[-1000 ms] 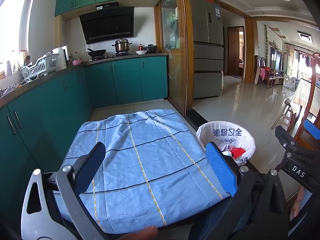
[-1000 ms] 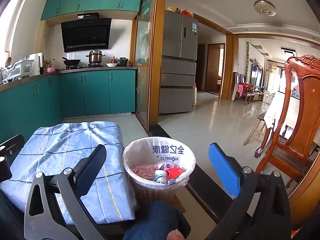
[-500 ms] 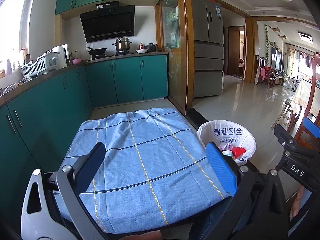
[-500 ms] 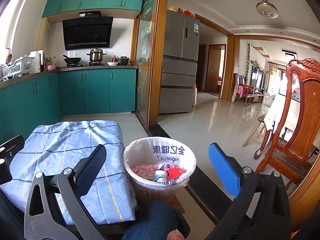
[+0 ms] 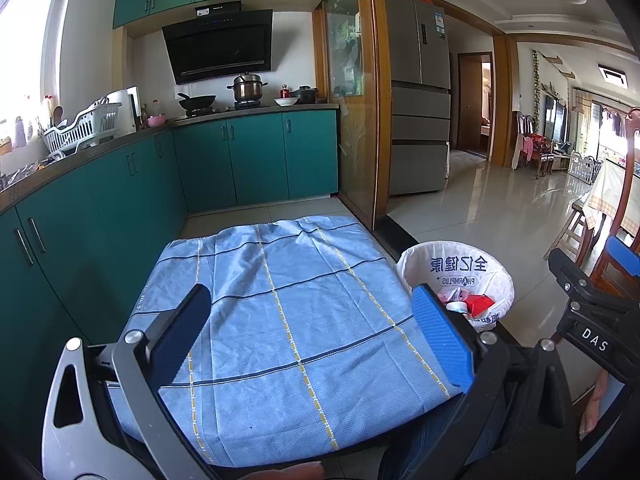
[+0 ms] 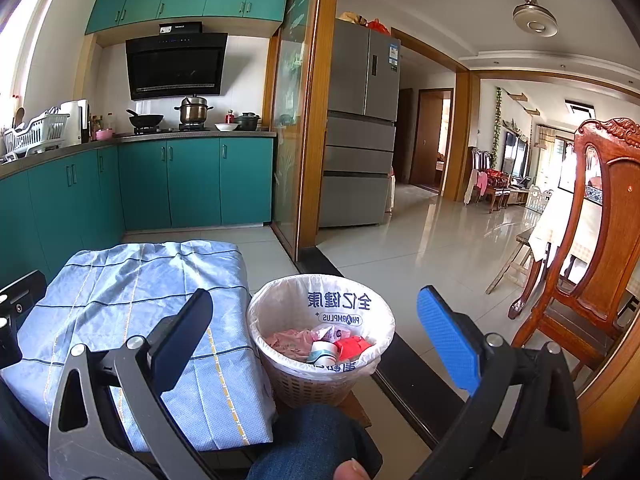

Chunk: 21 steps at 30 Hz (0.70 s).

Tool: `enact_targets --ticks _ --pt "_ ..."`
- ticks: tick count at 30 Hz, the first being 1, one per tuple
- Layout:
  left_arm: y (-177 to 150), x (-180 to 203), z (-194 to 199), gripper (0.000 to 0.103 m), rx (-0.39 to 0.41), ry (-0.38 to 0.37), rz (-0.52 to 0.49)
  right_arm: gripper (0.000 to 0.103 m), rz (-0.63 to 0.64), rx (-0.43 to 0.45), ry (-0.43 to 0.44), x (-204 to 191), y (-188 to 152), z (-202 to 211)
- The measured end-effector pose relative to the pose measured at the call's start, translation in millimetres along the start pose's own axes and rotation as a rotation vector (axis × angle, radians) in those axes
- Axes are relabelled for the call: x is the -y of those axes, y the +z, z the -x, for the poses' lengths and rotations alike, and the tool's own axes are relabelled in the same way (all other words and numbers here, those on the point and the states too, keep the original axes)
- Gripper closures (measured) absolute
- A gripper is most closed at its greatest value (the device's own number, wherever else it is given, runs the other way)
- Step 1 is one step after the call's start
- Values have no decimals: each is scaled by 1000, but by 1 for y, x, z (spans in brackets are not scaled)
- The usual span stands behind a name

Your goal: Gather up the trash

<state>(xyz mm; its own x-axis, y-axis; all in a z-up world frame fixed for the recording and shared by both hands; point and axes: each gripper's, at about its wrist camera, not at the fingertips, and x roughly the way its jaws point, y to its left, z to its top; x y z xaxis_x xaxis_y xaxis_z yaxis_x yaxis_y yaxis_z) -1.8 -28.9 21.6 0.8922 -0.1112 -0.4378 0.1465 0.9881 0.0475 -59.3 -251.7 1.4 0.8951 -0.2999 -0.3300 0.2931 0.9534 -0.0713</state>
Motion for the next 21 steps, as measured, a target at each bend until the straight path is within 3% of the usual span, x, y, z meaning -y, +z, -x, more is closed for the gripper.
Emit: enact_targets --ticks 21 --pt "-3 0 -2 3 -7 -3 -3 3 -5 -11 -1 -1 -1 -5"
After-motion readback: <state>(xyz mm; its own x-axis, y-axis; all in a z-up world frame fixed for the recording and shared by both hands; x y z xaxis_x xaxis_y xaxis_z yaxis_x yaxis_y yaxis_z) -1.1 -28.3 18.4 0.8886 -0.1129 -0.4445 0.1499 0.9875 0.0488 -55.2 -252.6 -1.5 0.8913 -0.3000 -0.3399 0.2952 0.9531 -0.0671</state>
